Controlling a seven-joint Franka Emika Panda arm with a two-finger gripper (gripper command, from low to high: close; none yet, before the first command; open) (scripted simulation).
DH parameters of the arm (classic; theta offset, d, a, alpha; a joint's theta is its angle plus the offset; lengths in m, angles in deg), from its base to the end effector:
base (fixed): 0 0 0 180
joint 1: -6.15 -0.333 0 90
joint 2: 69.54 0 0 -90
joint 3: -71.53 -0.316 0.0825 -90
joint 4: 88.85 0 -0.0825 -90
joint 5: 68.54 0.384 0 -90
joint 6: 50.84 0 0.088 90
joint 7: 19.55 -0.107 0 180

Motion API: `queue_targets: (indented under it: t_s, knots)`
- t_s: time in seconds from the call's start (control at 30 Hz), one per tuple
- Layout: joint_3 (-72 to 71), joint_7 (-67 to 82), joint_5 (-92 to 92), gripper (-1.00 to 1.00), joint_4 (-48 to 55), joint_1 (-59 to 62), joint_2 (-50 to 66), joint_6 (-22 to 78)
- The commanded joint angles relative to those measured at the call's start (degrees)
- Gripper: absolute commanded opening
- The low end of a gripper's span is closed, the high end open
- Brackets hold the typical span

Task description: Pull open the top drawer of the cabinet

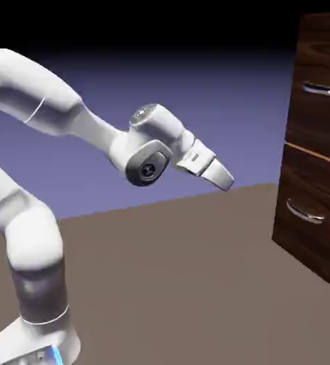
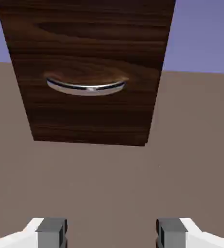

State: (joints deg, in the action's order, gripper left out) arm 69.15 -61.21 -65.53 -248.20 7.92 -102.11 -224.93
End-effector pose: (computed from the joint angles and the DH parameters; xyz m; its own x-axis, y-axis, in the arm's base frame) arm 0.3947 0.0007 0.4718 0.4881 -0.6890 0.5358 -0.4709 -0.7247 -0.5031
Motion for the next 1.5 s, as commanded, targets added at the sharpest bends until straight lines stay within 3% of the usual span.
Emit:
queue_targets:
  t_s: [0.0, 1.47]
  knots:
    - [-2.0, 0.7, 2.5, 0.00, 1.4, 2.0, 0.1, -0.1]
    - [-88.6, 29.8, 112.1, 0.00, 61.7, 92.0, 3.3, -3.1]
